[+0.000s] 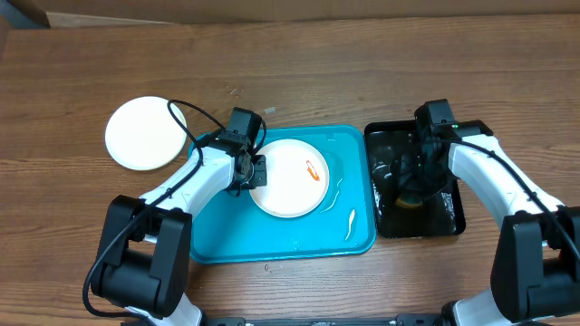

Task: Clean dirty plates on tray and stack at the side
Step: 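Dip and rub the sponge in the water with the right gripper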

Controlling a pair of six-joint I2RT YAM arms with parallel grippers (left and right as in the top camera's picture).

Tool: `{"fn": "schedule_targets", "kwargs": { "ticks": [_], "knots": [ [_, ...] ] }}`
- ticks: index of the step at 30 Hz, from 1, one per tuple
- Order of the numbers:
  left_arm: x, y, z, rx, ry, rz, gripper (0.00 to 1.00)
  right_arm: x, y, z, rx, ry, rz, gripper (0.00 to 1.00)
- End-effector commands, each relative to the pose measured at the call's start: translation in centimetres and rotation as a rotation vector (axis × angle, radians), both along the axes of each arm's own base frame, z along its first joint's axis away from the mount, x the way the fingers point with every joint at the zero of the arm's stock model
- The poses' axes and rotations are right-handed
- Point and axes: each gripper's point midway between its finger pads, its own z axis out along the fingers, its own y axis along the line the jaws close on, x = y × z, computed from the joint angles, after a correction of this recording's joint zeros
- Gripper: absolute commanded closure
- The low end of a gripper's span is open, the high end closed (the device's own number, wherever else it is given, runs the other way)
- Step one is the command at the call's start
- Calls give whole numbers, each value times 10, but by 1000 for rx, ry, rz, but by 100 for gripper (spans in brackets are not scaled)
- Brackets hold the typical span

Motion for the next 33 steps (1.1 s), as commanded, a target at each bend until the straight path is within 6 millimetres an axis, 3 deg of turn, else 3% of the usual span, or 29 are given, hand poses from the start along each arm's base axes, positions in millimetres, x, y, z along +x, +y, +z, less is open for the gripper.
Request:
{"fn": "schedule_targets", "kwargs": {
  "ticks": [1,9,12,16,19,22,27,33],
  "knots": [
    [0,1,-3,17,5,-25,96,22,2,21,-5,-67,-3,96],
    [0,1,-3,17,6,-25,96,31,-6,29,-50,-91,-101,96],
    [0,1,-3,17,6,-25,96,32,3,30,-40,-107,-6,96],
    [0,1,-3,17,6,-25,96,35,7,30,-61,-125,-6,96],
    [0,1,-3,17,6,-25,96,34,-2,30,-135,-128,8,96],
    [0,1,-4,17,7,-25,96,34,8,30,-83,-124,28,96],
    [0,1,-4,17,6,-25,96,34,-1,31,-128,-127,-2,96],
    [0,1,-4,17,6,-25,96,42,2,46,-121,-144,3,96]
  ]
}}
